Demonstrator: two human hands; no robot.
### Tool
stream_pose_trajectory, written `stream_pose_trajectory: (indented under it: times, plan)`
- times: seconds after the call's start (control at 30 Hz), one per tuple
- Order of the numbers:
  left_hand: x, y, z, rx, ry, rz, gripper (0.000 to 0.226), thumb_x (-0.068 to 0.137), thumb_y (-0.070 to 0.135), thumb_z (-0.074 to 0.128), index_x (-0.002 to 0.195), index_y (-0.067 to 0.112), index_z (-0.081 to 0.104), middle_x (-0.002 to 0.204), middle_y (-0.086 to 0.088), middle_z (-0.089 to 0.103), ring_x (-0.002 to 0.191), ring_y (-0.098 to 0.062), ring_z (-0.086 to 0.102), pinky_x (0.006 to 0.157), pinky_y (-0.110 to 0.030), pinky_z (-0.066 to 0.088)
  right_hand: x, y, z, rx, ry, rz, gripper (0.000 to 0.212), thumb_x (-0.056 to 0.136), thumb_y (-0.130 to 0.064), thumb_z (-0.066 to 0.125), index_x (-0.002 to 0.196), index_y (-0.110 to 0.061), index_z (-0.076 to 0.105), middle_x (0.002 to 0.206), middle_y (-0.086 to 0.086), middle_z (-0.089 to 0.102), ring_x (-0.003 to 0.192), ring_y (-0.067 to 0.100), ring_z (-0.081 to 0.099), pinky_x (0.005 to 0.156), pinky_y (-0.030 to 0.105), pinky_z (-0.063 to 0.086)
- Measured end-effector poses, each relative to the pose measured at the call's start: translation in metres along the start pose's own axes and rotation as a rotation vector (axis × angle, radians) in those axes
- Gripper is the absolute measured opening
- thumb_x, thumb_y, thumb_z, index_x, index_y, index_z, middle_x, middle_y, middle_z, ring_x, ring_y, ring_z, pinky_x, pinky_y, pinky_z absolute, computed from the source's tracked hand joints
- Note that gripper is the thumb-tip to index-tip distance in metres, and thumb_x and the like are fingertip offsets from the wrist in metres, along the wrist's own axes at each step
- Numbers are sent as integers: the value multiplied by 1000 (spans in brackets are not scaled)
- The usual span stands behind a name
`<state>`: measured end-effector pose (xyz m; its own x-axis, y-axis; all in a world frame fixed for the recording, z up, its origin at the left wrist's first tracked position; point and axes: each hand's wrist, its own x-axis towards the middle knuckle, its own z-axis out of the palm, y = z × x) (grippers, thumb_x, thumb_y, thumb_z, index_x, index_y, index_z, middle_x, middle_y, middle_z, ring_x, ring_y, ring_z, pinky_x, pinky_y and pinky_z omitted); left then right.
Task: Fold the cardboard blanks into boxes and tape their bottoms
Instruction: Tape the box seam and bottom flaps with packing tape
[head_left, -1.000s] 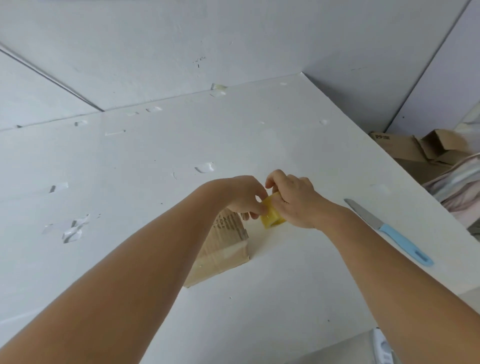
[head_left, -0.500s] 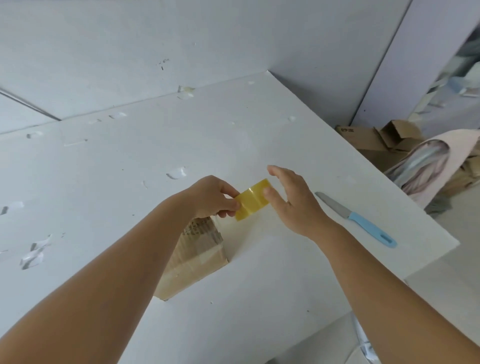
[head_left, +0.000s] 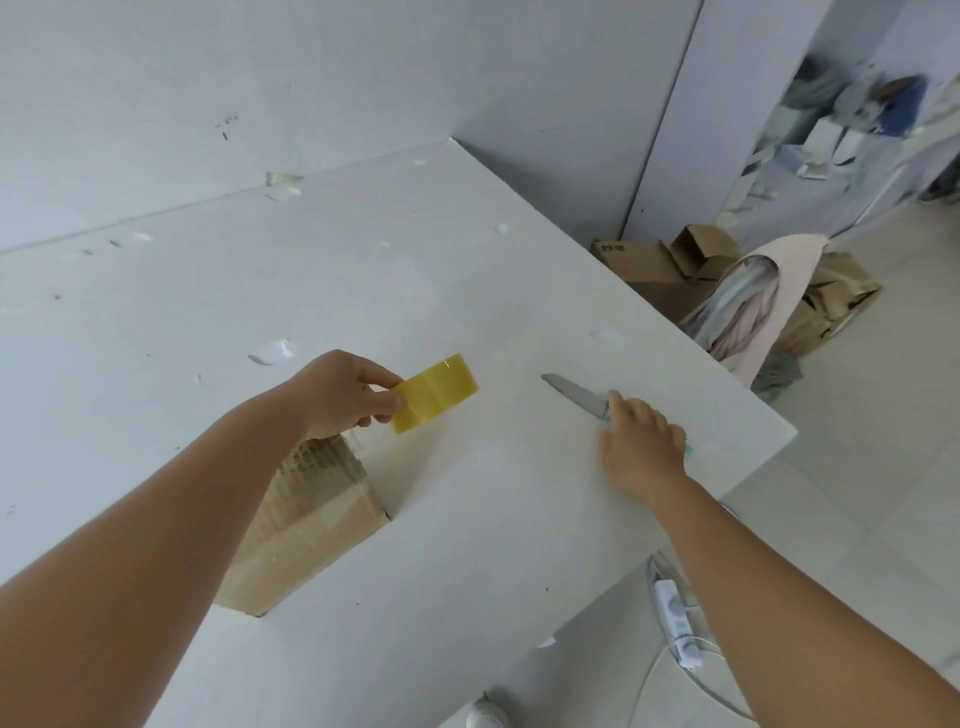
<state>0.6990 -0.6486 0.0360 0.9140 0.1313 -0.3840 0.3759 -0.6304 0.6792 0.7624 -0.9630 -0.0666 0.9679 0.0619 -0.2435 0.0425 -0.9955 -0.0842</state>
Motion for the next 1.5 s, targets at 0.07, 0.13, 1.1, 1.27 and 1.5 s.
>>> stream_pose_trajectory:
  times: [0.07, 0.13, 1.1, 1.27, 1.5]
  plan:
    - [0, 0, 0, -17, 4, 7, 30, 84, 18, 69, 67, 42, 74, 72, 0, 72, 70, -15, 60, 88, -45, 53, -4, -3, 0, 28, 96, -49, 47, 100, -29, 35, 146, -21, 28, 140, 7, 40, 126, 28, 38, 102, 39, 29]
    - [-1, -1, 0, -44, 8, 14, 34, 85, 17, 69, 64, 44, 73, 69, 3, 71, 69, -16, 60, 89, -46, 52, -8, -10, 4, 141, 123, -84, 38, 99, -23, 39, 135, -16, 47, 129, 10, 50, 115, 28, 45, 94, 35, 37]
    - [-10, -3, 0, -196, 111, 45, 23, 81, 24, 72, 103, 23, 74, 65, 9, 68, 63, -7, 50, 63, -21, 40, -127, -124, -78, -42, 216, -652, 44, 94, -11, 38, 132, -34, 37, 84, -4, 44, 60, 24, 50, 47, 28, 31]
    - [-10, -4, 1, -272, 111, 86, 16, 80, 21, 74, 96, 25, 73, 73, 2, 71, 73, -11, 55, 68, -21, 43, -126, -139, -79, -180, 150, -678, 44, 88, -4, 43, 127, -25, 46, 92, -1, 51, 75, 25, 59, 58, 31, 37]
    - [-13, -5, -1, -406, 149, 112, 14, 82, 17, 74, 95, 21, 71, 71, 1, 70, 68, -8, 56, 52, -9, 41, -93, -141, -27, -89, -5, -604, 59, 92, -5, 39, 143, -32, 29, 102, 0, 44, 89, 25, 58, 62, 31, 40]
